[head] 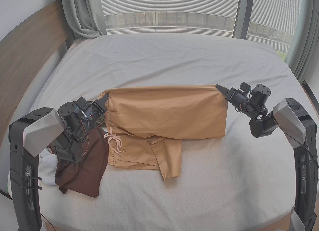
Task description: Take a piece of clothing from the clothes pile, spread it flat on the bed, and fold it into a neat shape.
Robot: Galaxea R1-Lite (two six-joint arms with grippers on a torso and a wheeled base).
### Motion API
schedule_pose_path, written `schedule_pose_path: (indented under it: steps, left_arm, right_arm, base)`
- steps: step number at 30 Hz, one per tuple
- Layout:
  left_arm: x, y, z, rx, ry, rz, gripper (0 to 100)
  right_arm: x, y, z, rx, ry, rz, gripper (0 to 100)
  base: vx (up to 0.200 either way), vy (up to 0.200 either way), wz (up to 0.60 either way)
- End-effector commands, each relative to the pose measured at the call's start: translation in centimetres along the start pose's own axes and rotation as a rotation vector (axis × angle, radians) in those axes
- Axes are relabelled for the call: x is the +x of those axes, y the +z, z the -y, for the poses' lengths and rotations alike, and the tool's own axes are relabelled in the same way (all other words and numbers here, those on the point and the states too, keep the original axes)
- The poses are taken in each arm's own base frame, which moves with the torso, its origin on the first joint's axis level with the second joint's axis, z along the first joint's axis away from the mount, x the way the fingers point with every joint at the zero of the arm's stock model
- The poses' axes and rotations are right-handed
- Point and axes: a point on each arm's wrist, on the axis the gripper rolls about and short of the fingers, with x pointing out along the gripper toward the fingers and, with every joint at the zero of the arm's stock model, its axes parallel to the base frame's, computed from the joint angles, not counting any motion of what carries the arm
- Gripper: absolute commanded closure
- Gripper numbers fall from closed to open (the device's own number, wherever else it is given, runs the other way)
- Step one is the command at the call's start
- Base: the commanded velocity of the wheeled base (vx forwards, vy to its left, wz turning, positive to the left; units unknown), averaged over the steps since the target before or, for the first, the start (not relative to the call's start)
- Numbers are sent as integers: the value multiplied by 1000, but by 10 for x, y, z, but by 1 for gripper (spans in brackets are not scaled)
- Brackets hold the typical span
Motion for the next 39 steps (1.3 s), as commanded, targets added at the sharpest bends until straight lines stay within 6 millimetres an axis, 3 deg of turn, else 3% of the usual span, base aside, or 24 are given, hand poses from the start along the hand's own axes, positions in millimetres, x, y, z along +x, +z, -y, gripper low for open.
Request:
schedule_pose_path:
  steps: [1, 18, 19, 24, 28, 32, 39]
  left_arm:
    - [2, -4, -4, 0, 0, -2, 100]
    - [9, 3, -5, -5, 2, 13, 100]
    - [10, 5, -6, -4, 1, 18, 0]
    - [15, 13, -10, -19, 22, 37, 0]
    - [16, 10, -14, -45, 77, 16, 0]
    - [14, 6, -16, -53, 115, -3, 0]
    - [-3, -8, -17, -50, 172, -62, 0]
  right_arm:
    - [2, -3, 5, -1, -4, 2, 100]
    - [14, 9, -1, -17, 20, 23, 100]
    - [16, 10, -2, -18, 23, 24, 0]
    - [28, 16, 4, -39, -12, 100, 0]
    - [28, 9, 2, -30, -27, 91, 0]
    - [20, -3, -19, -15, -32, 36, 0]
    - [4, -46, -60, -13, -9, -96, 0]
  base:
    - [0, 0, 0]
    - [0, 0, 0]
    - [0, 0, 0]
    - [0, 0, 0]
    - [0, 0, 0]
    - [0, 0, 0]
    - [0, 0, 0]
